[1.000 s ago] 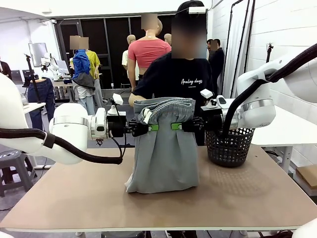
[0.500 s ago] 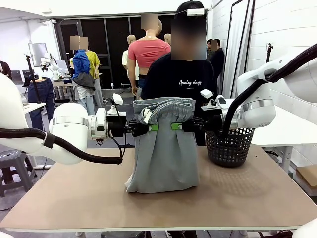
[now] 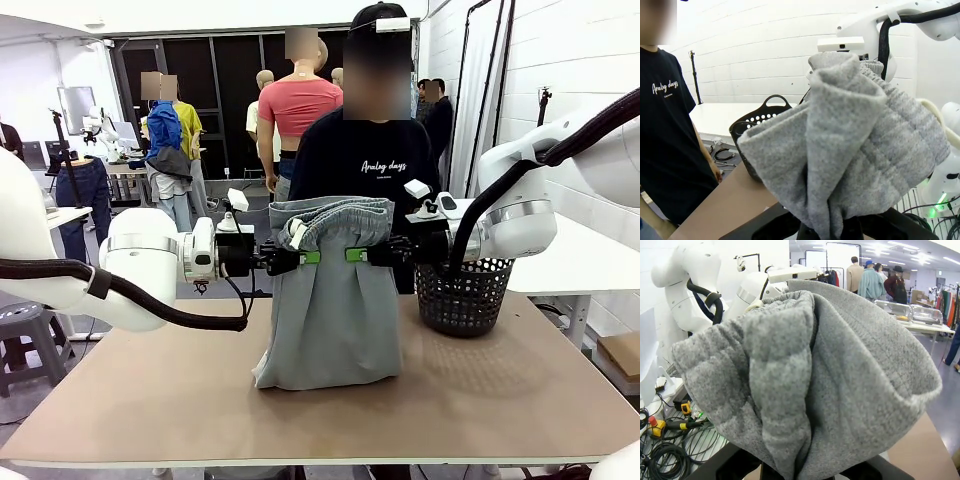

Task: Fold the training pants.
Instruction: Fold the Training pants in half.

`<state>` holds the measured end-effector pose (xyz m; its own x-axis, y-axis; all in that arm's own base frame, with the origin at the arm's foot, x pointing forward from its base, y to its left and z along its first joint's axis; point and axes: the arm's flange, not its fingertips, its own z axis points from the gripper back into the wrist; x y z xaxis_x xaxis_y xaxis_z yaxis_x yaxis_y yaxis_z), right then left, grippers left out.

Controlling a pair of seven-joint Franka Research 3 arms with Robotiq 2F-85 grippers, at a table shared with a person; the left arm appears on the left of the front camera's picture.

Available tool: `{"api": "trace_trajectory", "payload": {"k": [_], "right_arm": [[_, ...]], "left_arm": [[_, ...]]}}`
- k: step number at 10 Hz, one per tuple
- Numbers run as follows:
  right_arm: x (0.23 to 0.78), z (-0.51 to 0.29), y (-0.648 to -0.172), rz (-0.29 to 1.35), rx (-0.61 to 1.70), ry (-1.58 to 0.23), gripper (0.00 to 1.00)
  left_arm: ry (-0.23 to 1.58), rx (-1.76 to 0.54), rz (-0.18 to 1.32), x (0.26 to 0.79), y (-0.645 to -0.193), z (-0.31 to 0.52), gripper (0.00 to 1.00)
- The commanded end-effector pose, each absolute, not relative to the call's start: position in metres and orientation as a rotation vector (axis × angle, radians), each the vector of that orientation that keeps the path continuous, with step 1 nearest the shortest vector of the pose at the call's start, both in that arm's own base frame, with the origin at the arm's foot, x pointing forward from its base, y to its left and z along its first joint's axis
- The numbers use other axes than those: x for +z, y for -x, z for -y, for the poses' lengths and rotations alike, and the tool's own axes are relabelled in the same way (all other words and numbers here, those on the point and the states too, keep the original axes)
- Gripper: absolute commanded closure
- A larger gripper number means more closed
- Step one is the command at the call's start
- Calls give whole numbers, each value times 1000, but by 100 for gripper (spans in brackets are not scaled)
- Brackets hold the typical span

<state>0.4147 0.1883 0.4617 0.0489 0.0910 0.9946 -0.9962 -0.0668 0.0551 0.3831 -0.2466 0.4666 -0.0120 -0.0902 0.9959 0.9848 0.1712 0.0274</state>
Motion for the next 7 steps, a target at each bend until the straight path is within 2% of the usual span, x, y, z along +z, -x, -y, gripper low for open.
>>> {"api": "trace_trajectory", "payload": {"k": [1, 7], "right_arm": [[463, -188, -411, 1080, 1266, -1233, 100], [463, -188, -411, 1080, 1266, -1233, 100]], "left_arm": [[1003, -1128, 1247, 469, -381, 249, 100], [1003, -1128, 1247, 469, -381, 249, 100]]}}
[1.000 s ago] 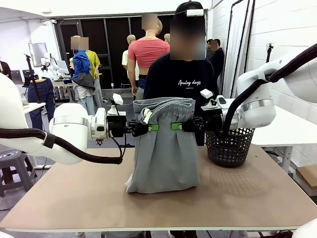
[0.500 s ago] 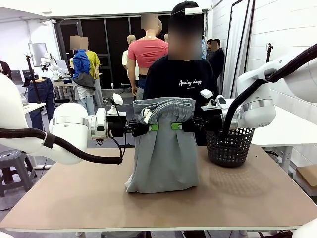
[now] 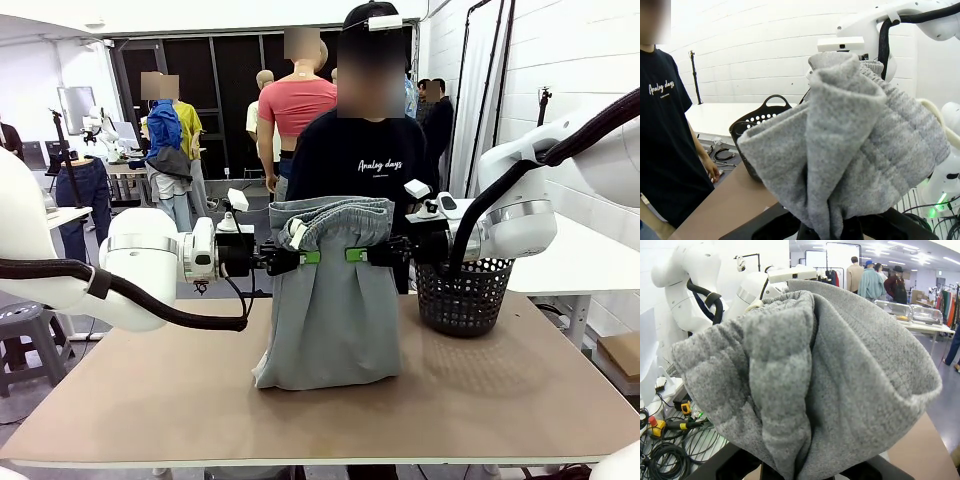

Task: Fold the training pants.
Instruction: Fold the Training pants in half.

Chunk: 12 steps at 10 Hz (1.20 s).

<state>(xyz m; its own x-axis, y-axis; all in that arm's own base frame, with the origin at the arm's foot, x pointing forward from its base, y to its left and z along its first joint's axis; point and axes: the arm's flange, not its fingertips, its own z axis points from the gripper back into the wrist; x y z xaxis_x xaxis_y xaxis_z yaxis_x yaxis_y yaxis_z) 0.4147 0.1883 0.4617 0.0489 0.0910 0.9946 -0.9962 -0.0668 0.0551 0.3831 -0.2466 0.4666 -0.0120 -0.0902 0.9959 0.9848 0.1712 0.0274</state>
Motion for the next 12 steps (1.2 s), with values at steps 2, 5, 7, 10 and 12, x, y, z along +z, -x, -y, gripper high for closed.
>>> {"api": "trace_trajectory", "payload": {"k": [2, 5, 7, 10, 12], "right_arm": [[463, -188, -411, 1080, 1266, -1233, 100], [463, -188, -411, 1080, 1266, -1233, 100], [463, -188, -411, 1080, 1266, -1233, 100], [463, -188, -411, 1080, 1266, -1233, 100], [463, -188, -411, 1080, 1266, -1233, 100]], "left_arm": [[1003, -1128, 1247, 469, -381, 249, 100], [1003, -1128, 1247, 469, -381, 249, 100], [1003, -1128, 1247, 469, -381, 249, 100], [1003, -1128, 1247, 469, -381, 249, 100], [1003, -1128, 1247, 469, -381, 249, 100]]}}
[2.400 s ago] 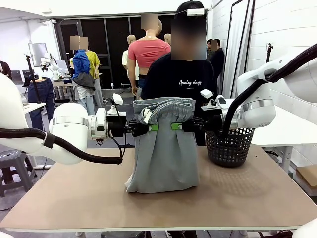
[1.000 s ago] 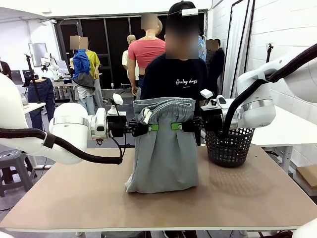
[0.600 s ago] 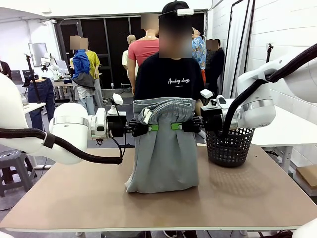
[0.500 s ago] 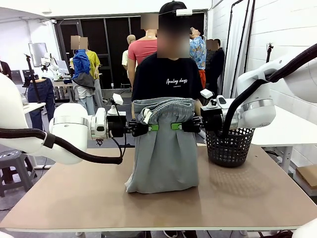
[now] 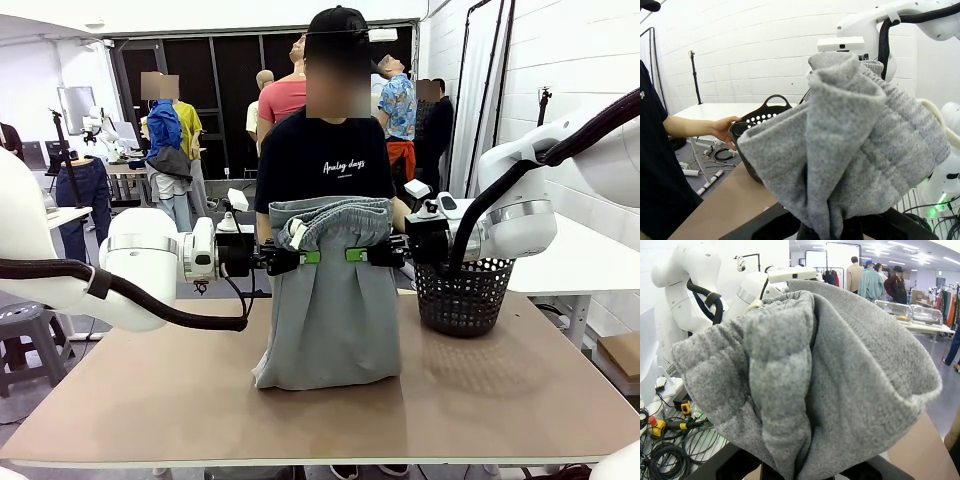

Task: Fold the training pants.
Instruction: Fold the Training pants in half.

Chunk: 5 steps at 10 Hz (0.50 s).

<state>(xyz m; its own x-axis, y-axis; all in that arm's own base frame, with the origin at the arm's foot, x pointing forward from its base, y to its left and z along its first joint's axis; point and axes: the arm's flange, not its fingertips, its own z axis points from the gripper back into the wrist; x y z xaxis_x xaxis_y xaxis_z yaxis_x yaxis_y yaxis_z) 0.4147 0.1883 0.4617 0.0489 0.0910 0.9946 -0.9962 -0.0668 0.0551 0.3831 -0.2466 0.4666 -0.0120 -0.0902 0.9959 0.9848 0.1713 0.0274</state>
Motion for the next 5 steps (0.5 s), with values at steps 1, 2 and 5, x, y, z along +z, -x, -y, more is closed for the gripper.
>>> {"api": "trace_trajectory", "payload": {"k": [1, 2, 5], "right_arm": [[463, -188, -411, 1080, 1266, -1233, 100], [463, -188, -411, 1080, 1266, -1233, 100], [462, -188, -415, 1072, 1262, -1217, 100]], "left_arm": [[1003, -1128, 1247, 469, -381, 249, 100], [1003, -1128, 1247, 469, -381, 249, 100], [1008, -1136, 1235, 467, -383, 247, 100]]}}
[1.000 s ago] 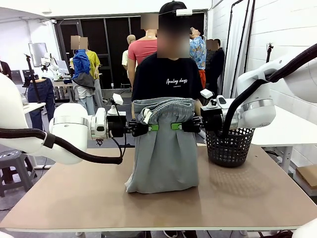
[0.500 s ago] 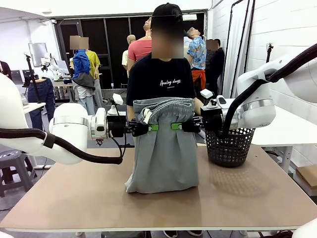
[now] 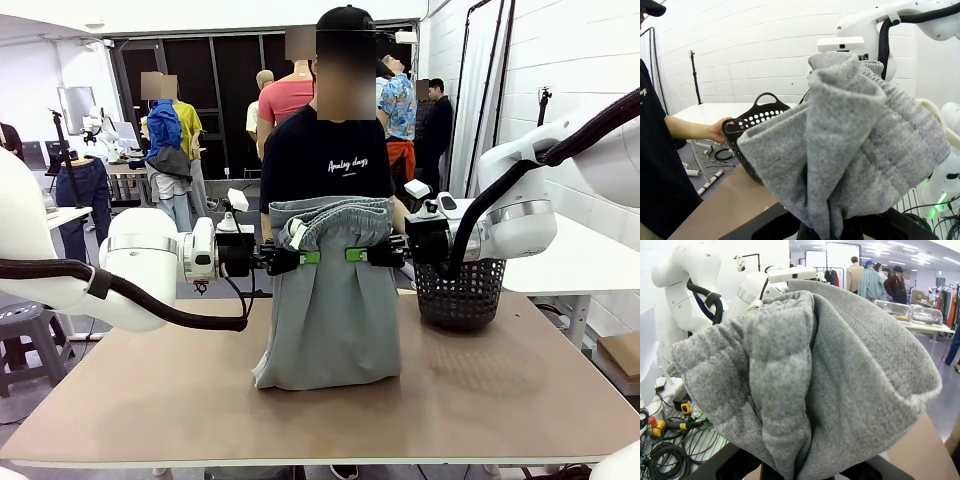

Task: Fold the training pants.
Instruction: Fold the Training pants in half.

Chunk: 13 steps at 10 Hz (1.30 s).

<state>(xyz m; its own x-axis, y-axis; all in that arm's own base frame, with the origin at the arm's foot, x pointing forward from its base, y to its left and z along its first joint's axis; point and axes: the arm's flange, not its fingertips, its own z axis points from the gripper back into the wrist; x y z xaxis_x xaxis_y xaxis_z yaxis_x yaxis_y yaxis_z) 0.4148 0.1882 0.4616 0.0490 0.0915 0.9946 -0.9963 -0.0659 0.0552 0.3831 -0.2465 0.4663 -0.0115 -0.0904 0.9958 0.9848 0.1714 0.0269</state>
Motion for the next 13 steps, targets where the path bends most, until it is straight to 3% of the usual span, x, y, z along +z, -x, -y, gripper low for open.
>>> {"api": "trace_trajectory", "payload": {"k": [1, 5, 12, 13], "right_arm": [[461, -191, -418, 1054, 1254, -1222, 100], [488, -196, -434, 1039, 1269, -1294, 100], [594, -217, -483, 1171, 1369, -1109, 100], [594, -217, -478, 1168, 1371, -1109, 100]], "left_arm": [[1021, -1146, 1218, 464, -386, 245, 100], [1075, -1180, 1199, 491, -401, 245, 100], [995, -1205, 1302, 596, -454, 236, 100], [993, -1206, 1309, 574, -444, 234, 100]]}}
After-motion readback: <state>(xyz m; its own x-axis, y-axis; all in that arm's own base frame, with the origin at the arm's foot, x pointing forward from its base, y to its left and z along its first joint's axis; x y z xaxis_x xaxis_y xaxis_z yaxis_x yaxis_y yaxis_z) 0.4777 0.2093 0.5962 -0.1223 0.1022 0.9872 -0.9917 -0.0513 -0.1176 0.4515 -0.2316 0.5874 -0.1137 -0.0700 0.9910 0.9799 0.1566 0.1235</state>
